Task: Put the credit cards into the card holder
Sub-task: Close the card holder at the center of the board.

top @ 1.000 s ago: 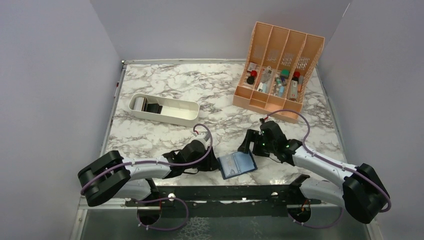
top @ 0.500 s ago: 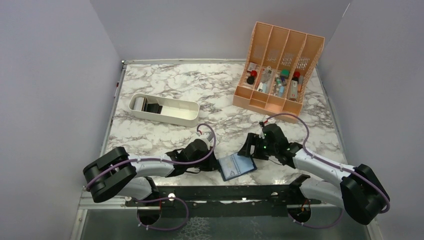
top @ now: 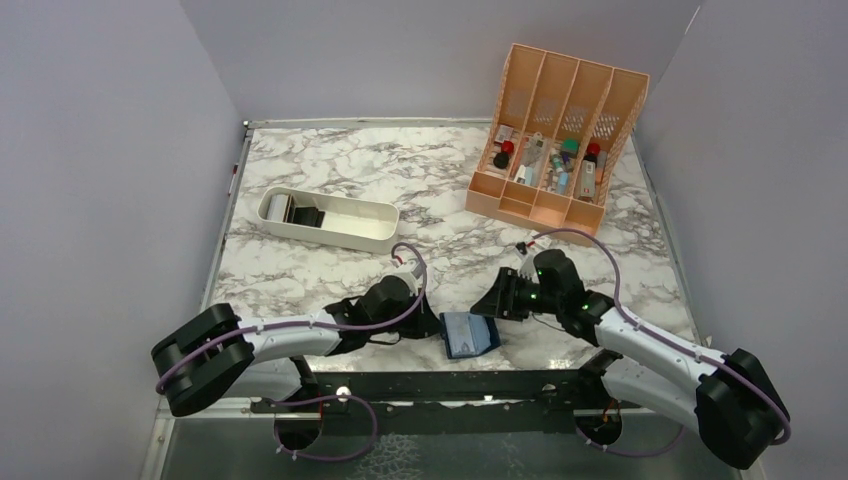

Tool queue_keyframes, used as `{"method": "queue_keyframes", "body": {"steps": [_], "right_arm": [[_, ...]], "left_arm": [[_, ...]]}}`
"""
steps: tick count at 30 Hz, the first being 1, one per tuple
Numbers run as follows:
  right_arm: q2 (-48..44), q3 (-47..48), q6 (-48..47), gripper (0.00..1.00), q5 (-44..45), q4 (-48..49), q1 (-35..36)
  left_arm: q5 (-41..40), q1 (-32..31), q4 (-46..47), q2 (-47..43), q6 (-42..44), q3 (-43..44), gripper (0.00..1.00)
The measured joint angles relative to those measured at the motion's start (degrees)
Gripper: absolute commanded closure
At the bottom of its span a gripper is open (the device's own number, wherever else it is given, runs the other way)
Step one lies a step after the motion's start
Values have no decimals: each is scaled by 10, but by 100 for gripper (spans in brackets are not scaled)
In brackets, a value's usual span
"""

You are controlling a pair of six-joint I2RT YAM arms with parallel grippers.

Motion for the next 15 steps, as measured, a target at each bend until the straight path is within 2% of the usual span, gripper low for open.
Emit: {"method": "queue_keyframes", "body": {"steps": [7, 15], "right_arm": [[13, -3, 6, 60, -26, 17, 0], [38, -6, 6, 63, -38, 32, 0]], "left_arm": [[9, 0, 13, -13, 3, 6, 100], [42, 0, 44, -15, 19, 11, 100]]}}
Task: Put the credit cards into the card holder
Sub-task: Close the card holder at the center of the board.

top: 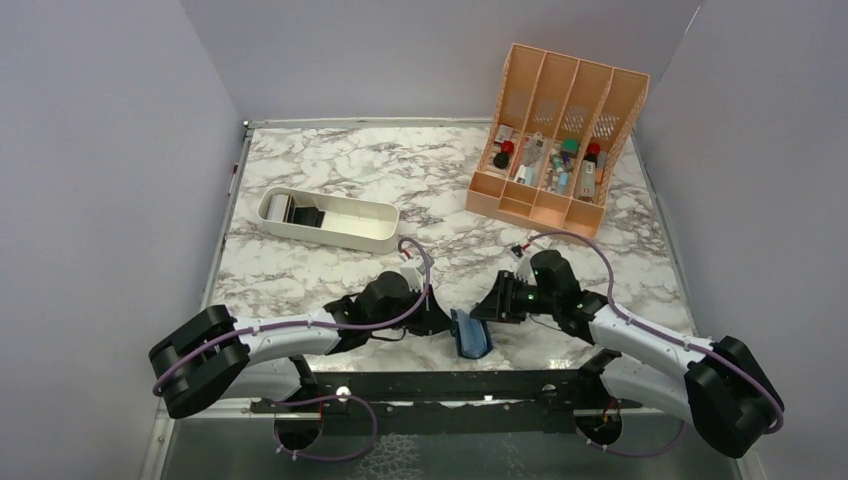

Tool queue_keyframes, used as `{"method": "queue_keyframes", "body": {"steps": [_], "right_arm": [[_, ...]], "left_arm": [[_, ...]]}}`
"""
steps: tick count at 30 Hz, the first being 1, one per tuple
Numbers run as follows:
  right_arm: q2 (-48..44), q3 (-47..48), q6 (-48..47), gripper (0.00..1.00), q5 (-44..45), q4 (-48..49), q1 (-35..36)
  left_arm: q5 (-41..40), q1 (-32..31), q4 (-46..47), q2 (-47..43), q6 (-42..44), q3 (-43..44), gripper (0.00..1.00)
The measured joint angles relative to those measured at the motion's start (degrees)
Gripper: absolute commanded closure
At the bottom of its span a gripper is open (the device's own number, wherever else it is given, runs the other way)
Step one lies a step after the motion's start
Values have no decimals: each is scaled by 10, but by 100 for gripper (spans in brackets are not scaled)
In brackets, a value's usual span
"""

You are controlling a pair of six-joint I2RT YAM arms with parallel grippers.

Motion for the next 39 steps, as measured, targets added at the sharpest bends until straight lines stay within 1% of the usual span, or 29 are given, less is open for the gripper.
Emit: {"method": "queue_keyframes", "body": {"steps": [5, 8, 13, 15, 18, 19, 25, 31, 39], "right_arm": [[3, -30, 13, 71, -6, 31, 0], [5, -45, 23, 73, -10, 44, 0], [5, -58, 37, 87, -15, 68, 0], [5, -64, 41, 87, -16, 79, 0], [5, -72, 48, 88, -19, 93, 0], [5, -74, 50, 87, -20, 98, 0], [20, -83, 61, 87, -22, 123, 0], [39, -84, 69, 87, -22, 138, 0], [47, -84, 72, 87, -22, 147, 0]], "left_arm": [[22, 0, 35, -3, 12, 5, 100], [43, 0, 70, 0, 16, 5, 100], [67, 0, 126, 19, 21, 4, 100], [72, 0, 142, 26, 23, 3, 95], [77, 0, 157, 32, 28, 2, 79], [78, 0, 162, 35, 30, 2, 75], [85, 0, 184, 46, 38, -1, 59], [88, 0, 194, 43, 41, -12, 49], [85, 0, 189, 8, 35, -34, 47]]}}
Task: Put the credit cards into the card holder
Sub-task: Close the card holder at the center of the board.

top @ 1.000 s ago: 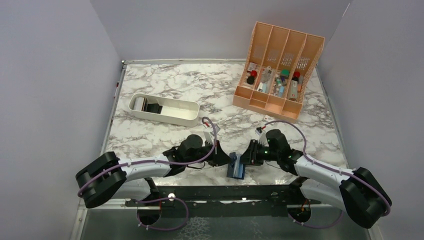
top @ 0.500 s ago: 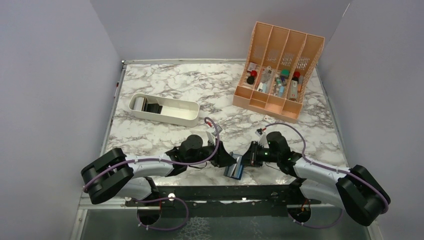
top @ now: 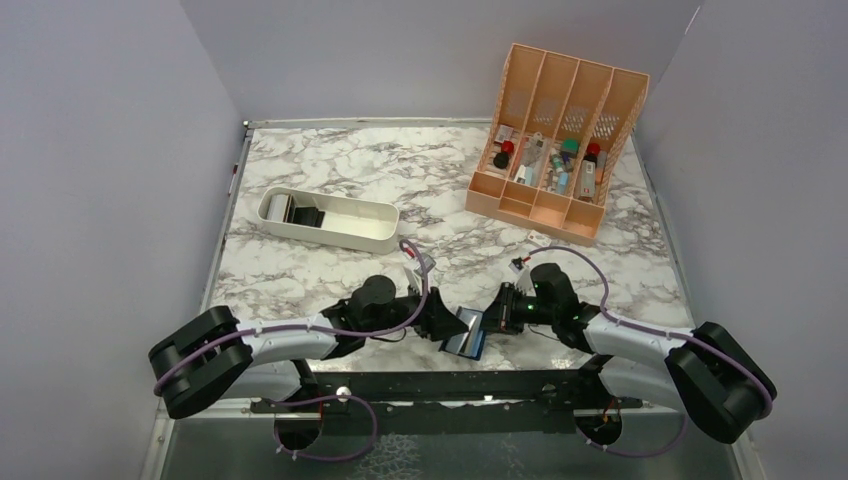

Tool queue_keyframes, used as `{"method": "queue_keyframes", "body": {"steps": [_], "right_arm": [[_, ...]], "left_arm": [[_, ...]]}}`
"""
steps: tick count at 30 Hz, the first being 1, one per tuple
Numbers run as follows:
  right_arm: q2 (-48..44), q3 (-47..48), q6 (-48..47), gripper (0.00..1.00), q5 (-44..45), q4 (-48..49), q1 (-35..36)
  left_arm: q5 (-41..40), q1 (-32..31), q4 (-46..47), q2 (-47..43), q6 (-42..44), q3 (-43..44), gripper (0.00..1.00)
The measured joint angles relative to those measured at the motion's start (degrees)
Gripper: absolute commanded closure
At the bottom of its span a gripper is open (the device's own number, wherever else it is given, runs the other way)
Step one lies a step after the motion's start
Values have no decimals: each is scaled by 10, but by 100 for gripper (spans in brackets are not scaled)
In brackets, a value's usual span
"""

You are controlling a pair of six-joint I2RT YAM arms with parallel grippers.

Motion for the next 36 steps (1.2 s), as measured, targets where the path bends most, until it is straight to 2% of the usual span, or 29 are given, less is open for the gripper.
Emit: {"method": "queue_keyframes", "body": {"steps": [5, 16, 21, 24, 26, 29, 36], "right_arm": [[5, -1, 0, 87, 0, 5, 0], [16, -1, 1, 87, 0, 10, 0], [25, -1, 2, 87, 0, 13, 0], [26, -1, 2, 87, 0, 15, 0], [26, -1, 2, 87, 0, 15, 0], [24, -1, 2, 87, 0, 14, 0], [20, -1, 2, 87, 1, 8, 0]], "left_arm": [[-27, 0, -48, -45, 2, -10, 43], [-122, 0, -245, -187, 21, -8, 35], [-131, 0, -273, -216, 8, -33, 41], [-146, 0, -308, -219, 8, -39, 41], [-161, 0, -339, -217, 10, -31, 38], [-179, 0, -388, -197, 20, 8, 30], [-233, -22, -443, -134, 46, 102, 29]]}}
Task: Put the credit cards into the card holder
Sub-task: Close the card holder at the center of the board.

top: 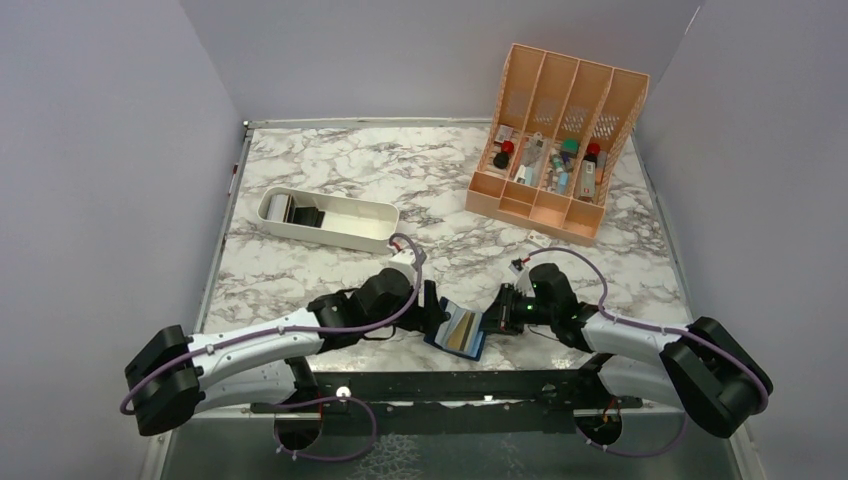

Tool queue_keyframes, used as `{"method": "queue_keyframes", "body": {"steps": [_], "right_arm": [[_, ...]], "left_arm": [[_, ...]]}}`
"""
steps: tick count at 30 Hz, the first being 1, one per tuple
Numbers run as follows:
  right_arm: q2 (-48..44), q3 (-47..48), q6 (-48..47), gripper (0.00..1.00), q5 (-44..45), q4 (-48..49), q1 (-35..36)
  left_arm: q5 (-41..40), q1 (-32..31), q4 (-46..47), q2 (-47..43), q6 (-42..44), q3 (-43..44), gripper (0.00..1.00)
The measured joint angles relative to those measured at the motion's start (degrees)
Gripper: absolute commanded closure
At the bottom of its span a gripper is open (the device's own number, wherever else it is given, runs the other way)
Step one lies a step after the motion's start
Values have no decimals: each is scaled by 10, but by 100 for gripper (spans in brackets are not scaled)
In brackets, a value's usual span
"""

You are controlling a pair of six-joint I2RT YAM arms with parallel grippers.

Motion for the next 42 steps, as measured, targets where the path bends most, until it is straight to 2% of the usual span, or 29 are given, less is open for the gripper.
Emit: {"method": "queue_keyframes", "body": {"steps": [9, 14, 18, 25, 27, 31, 39, 42], "right_arm": [[-7, 0, 0, 87, 0, -4, 0], [-8, 0, 0, 87, 0, -4, 0], [-9, 0, 0, 87, 0, -4, 0], [-8, -1, 0, 87, 0, -3, 0], [-8, -2, 0, 87, 0, -2, 0], [-6, -2, 0, 87, 0, -2, 0], [-2, -2, -5, 87, 1, -2, 0], [5, -2, -5, 87, 1, -2, 0]], "left_arm": [[-82, -41, -75, 105, 15, 86, 25], [-115, -54, -95, 140, 17, 106, 28], [-139, -57, -106, 161, 19, 113, 24], [-142, -62, -94, 199, 32, 116, 24], [-142, -65, -89, 208, 34, 116, 29], [-145, -66, -89, 214, 36, 116, 45], [-174, -68, -104, 183, 36, 116, 57], [-179, -68, -103, 170, 36, 116, 64]]}}
